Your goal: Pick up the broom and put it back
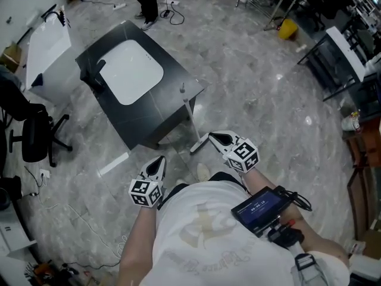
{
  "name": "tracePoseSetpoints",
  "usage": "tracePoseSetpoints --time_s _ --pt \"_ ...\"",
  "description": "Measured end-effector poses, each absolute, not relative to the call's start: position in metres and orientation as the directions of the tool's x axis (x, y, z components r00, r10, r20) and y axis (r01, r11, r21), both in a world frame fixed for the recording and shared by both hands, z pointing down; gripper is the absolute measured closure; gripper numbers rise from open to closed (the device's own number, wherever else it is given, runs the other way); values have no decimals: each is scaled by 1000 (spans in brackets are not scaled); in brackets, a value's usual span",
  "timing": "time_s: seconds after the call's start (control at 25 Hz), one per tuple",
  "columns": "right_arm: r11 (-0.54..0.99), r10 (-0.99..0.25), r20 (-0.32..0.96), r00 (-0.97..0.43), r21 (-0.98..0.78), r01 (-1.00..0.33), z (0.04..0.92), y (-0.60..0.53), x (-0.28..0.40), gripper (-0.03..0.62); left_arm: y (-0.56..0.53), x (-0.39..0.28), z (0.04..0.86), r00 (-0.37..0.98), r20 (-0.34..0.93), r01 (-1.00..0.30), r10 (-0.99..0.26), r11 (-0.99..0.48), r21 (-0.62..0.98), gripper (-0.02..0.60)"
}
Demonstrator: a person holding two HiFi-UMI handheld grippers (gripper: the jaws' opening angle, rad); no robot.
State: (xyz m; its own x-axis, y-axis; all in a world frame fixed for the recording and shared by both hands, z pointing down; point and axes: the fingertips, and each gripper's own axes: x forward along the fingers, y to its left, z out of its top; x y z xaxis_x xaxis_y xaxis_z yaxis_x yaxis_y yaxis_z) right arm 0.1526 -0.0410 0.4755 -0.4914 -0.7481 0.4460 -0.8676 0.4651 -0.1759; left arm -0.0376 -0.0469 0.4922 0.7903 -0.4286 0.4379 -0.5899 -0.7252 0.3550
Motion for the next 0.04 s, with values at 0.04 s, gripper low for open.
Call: tracePoseSetpoints --time_s 0.04 --pt "463 -750 445 -490 -176 -869 473 -39 151 577 -46 -38 491 793 437 -586 -425 -728 355 569"
